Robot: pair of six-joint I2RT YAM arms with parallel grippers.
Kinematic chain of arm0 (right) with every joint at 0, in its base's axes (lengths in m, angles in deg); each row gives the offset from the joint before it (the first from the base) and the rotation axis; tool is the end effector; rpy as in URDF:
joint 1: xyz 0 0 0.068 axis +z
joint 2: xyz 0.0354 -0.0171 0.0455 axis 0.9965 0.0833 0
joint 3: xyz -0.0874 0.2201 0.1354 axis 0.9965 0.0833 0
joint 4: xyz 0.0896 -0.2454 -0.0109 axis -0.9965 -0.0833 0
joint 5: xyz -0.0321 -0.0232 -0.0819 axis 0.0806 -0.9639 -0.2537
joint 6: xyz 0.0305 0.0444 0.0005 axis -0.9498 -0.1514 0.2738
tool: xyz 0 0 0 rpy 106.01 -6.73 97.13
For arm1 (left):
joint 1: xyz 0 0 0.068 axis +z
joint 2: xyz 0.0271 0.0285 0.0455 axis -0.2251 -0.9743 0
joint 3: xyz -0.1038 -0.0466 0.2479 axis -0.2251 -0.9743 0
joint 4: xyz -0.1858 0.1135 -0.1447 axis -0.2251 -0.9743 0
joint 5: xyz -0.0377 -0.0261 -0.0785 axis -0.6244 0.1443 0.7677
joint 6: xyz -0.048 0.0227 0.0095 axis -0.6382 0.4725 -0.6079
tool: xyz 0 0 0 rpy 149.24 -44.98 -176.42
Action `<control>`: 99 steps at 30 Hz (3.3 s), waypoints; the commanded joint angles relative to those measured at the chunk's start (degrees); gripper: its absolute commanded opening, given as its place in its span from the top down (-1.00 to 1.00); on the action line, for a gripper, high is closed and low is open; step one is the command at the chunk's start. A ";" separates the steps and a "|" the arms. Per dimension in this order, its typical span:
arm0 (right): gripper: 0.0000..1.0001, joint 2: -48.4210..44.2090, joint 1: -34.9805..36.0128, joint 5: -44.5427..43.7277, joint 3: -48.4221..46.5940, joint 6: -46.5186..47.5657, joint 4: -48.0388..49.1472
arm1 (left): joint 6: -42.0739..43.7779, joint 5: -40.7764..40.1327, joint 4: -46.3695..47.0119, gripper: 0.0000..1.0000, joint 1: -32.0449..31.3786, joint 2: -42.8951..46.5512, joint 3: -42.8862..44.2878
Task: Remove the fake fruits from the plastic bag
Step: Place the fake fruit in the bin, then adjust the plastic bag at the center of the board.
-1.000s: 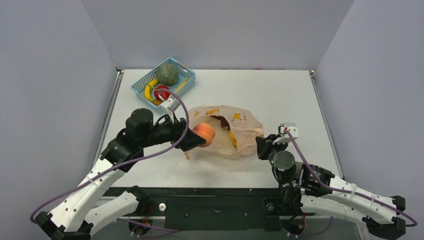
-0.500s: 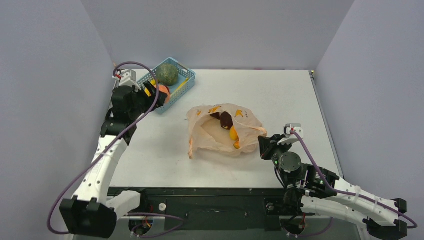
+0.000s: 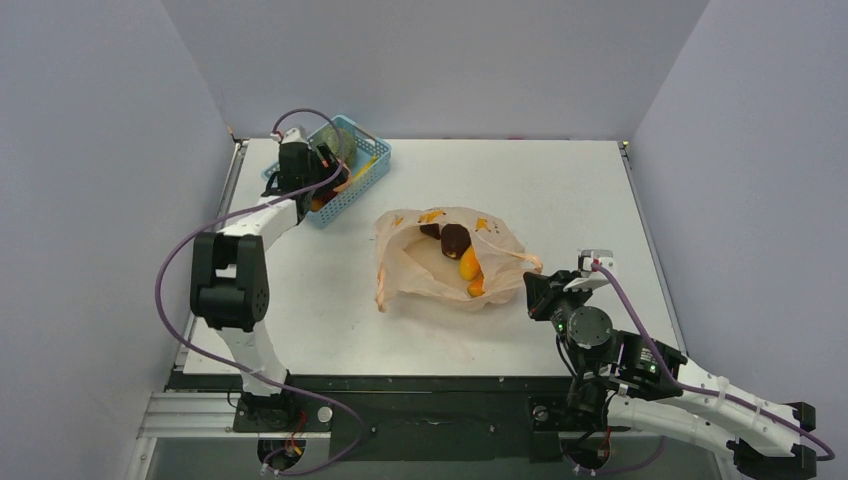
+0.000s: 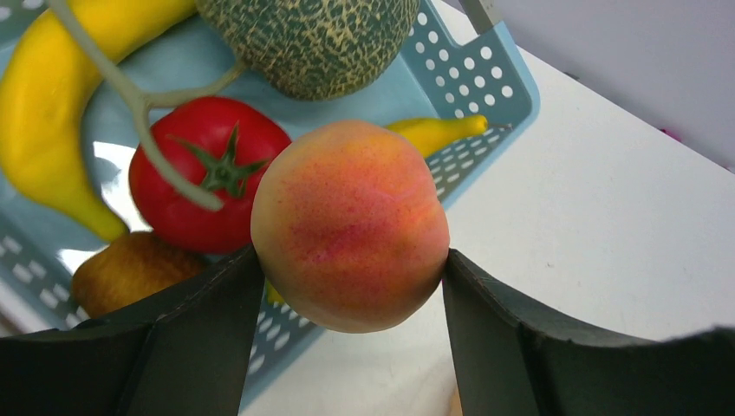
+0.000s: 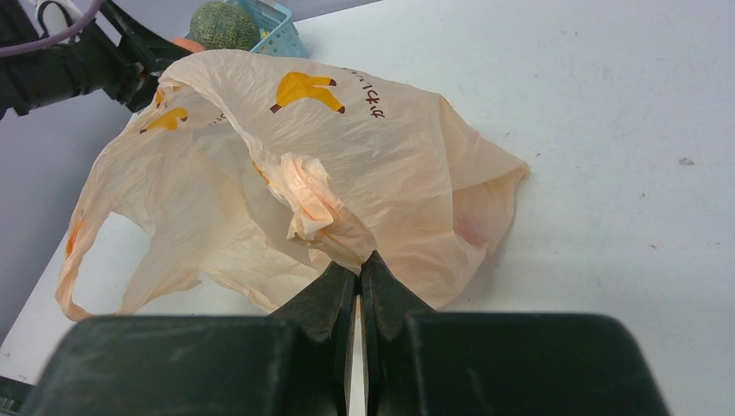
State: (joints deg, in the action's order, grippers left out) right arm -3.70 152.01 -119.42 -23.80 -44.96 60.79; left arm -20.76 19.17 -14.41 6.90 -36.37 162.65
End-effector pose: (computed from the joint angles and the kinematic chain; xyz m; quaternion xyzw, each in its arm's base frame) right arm 0.0662 0.0896 0.3129 0.0337 0.7728 0.2398 0.5867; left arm 0.4269 -0.0461 0.2340 -0.1969 0.8355 -0.1769 0.4815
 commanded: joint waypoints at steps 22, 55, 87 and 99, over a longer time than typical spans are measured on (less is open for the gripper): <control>1.00 2.42 -1.11 -1.98 -6.22 -3.94 -7.49 | 18.56 -13.37 -6.79 -0.09 -8.60 -28.66 40.07; 1.00 5.80 -1.74 1.11 -6.55 2.21 -1.09 | -1.09 18.57 -18.81 -0.95 -6.26 41.56 -11.64; 1.00 4.40 -1.64 12.55 -4.55 -2.02 -2.16 | -0.80 -18.28 -8.75 -0.85 -63.57 40.19 -16.57; 1.00 -0.86 -1.40 14.45 0.15 -11.21 -5.52 | -4.91 -25.07 2.26 -0.83 -63.76 39.23 -27.17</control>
State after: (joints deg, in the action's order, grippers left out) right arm -3.61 150.45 -105.59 -23.99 -51.54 56.97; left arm -23.34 -0.34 -18.76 -56.77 2.64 138.18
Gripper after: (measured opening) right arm 0.004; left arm 0.922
